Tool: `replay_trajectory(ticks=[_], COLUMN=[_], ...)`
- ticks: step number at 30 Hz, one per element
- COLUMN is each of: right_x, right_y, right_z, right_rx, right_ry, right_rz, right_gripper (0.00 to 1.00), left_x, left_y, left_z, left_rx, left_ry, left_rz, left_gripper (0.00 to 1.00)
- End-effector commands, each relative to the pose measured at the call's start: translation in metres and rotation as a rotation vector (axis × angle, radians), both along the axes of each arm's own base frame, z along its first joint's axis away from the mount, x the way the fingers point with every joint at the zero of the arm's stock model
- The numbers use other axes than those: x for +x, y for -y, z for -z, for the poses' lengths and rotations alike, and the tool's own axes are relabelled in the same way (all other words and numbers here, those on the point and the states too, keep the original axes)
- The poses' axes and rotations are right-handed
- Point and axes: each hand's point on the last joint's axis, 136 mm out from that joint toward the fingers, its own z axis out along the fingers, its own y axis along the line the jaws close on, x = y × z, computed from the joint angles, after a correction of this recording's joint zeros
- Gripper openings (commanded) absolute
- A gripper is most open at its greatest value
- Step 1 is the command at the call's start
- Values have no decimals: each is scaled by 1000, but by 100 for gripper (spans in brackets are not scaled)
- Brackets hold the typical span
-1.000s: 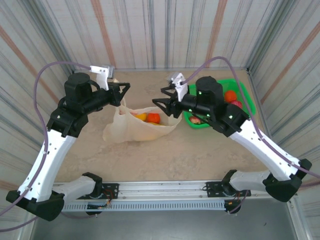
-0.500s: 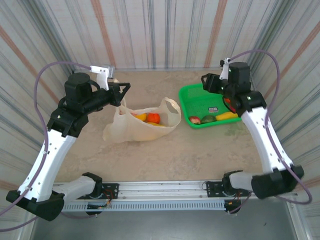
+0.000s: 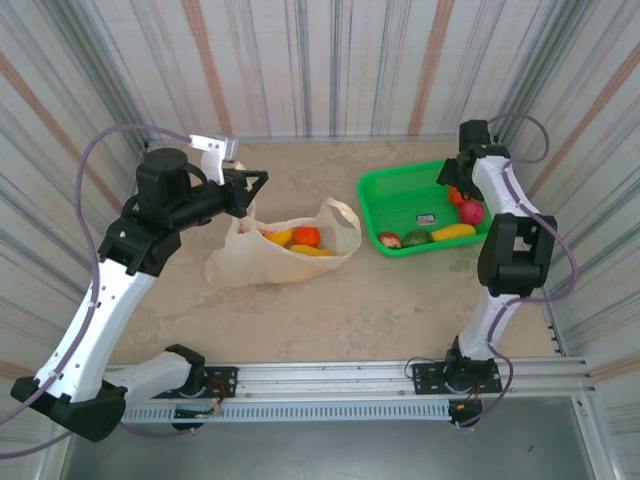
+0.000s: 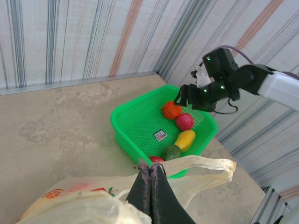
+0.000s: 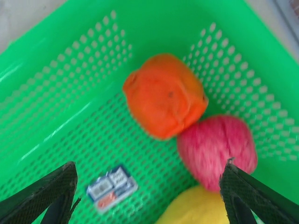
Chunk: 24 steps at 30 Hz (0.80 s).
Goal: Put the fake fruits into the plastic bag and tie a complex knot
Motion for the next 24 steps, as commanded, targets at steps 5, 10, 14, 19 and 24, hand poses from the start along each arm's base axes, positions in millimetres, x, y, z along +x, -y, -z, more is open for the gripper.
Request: replay_trajectory(ticks=[5,10,14,19,24], right_x=[15,28,30,30,30], right_y=[26,23,26,31,28], right_z=[34,52,68,87,96], right_rx=[-73,-15,-18,14,28], right_ry=[-144,-171,-213,-244,-257], right_rz=[7,-23,-34,-34,-47], right_gripper=[93,93,92,89,82], left_x=[-5,-4,-3,-1,1], left_y=[-2,-1,-1,-1,-1], left_z=[-9,-9,-9,-7,-7], left_rx=[13,18,21,28,36], left_ry=[52,49,49,46,46], left_rz=[-1,1,0,-4,-10], left_gripper=[0,0,0,0,0])
